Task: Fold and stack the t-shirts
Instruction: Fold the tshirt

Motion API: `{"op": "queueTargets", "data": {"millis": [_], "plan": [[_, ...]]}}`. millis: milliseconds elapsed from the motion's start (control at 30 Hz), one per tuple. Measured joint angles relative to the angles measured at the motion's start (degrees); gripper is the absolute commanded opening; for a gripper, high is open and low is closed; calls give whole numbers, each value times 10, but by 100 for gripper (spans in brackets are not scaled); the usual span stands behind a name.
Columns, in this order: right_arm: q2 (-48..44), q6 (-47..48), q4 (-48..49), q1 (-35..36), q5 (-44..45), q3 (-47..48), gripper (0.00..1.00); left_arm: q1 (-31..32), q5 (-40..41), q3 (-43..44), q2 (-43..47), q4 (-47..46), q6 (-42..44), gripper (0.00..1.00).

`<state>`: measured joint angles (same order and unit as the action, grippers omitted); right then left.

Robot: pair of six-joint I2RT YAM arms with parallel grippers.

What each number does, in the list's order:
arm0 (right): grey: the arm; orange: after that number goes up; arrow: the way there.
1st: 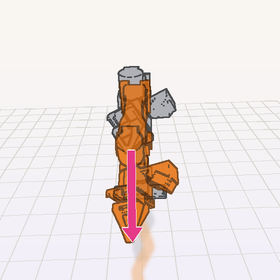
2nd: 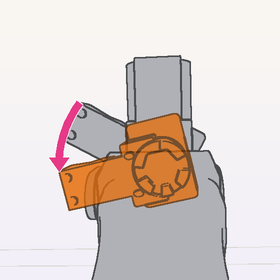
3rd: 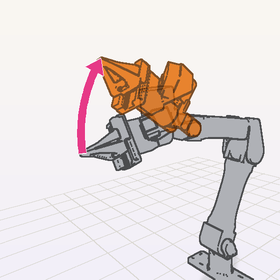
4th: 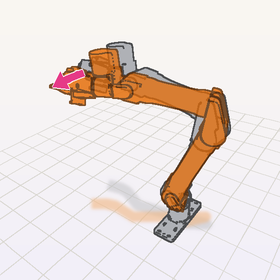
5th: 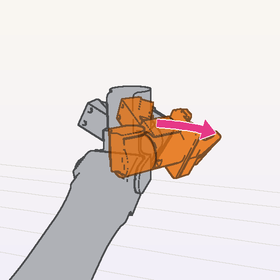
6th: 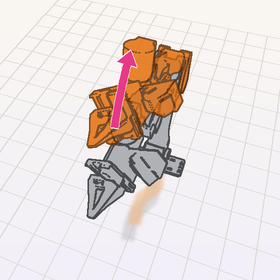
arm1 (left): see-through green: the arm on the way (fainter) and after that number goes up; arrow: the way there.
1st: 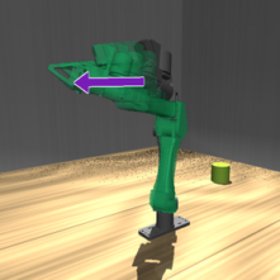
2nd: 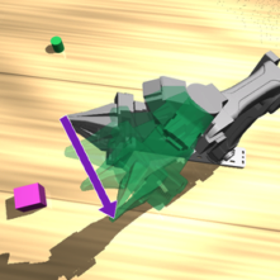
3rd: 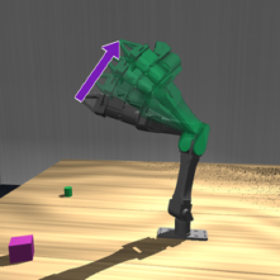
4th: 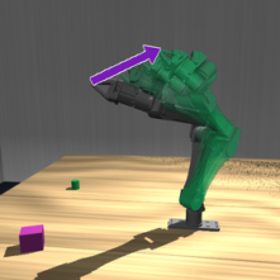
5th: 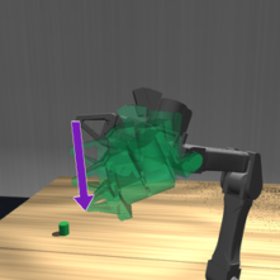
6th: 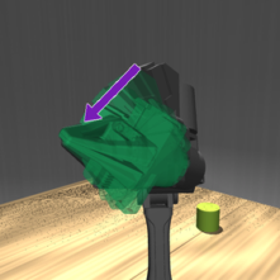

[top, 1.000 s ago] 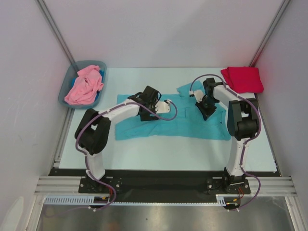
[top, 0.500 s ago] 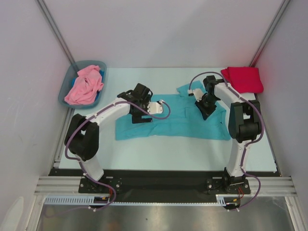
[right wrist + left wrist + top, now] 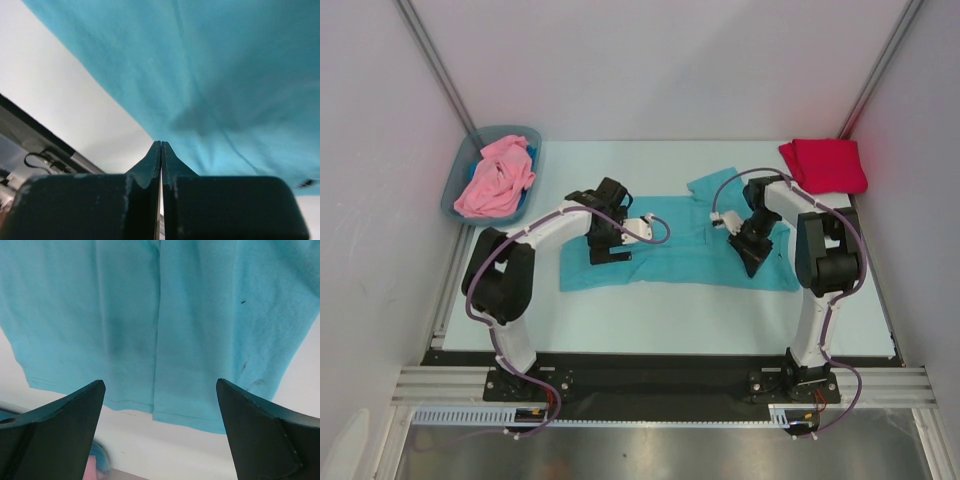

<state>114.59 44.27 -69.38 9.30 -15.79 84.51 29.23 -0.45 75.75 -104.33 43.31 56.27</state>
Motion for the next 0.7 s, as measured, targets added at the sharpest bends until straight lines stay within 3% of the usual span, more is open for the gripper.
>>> {"op": "queueTargets", "data": {"millis": [233, 700], "plan": [[0, 7, 7, -36, 6, -71, 0, -2, -5, -12, 0, 2, -18, 100], [-3, 5, 29, -122, 18, -105, 0, -10, -8, -47, 10, 2, -22, 100]]}}
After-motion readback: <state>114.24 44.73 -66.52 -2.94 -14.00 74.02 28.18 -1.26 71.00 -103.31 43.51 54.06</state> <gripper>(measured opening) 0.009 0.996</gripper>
